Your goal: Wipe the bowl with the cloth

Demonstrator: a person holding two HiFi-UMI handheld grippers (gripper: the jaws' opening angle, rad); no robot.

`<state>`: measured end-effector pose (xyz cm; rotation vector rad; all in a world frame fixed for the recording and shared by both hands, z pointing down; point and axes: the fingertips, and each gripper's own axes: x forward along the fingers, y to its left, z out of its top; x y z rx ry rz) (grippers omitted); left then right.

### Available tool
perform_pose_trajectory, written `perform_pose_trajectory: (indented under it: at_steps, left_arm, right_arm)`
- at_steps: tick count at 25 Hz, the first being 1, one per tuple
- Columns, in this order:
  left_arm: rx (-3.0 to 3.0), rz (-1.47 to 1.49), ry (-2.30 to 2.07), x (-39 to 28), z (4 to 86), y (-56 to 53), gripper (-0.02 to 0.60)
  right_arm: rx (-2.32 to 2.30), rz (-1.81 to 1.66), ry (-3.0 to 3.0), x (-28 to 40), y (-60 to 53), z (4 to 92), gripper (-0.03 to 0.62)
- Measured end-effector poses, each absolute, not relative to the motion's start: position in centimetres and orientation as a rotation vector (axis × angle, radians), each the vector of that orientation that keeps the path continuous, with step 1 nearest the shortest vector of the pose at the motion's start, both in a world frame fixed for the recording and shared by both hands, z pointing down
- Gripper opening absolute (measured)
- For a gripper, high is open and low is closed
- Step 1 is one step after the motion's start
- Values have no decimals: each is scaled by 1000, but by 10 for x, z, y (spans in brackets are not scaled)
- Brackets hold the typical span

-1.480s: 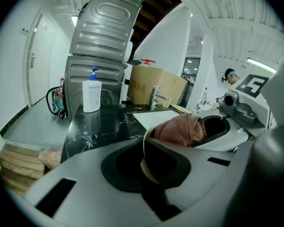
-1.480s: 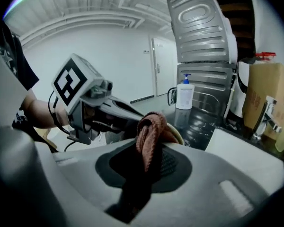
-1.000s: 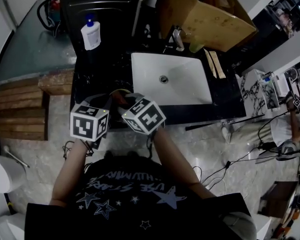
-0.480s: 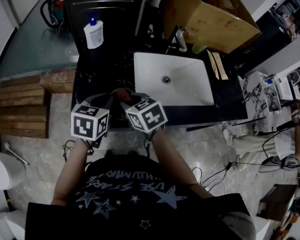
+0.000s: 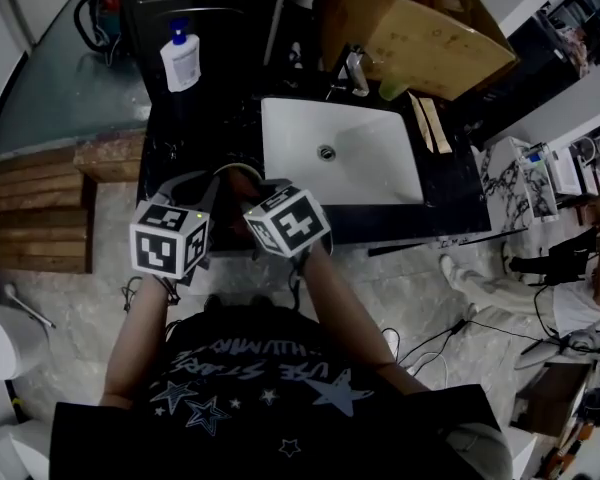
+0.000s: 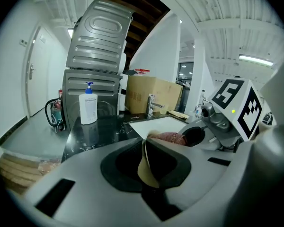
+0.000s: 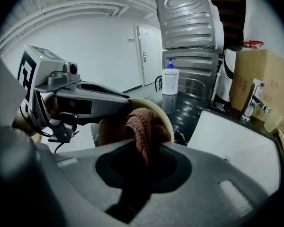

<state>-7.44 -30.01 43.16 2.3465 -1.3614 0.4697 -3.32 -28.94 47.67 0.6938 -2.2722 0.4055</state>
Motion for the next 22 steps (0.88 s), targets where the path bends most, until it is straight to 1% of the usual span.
perform_pose_trajectory:
  at_steps: [10,22]
  left_arm:
    - [2347,430,-1406,-75,427,-290,25]
    - [2343,380,-1442,-77,421,-282,28]
  right_arm:
    - [544,788,-2376,-49,-264,484,61]
    - [458,1034,-2508,-69,-251,462,61]
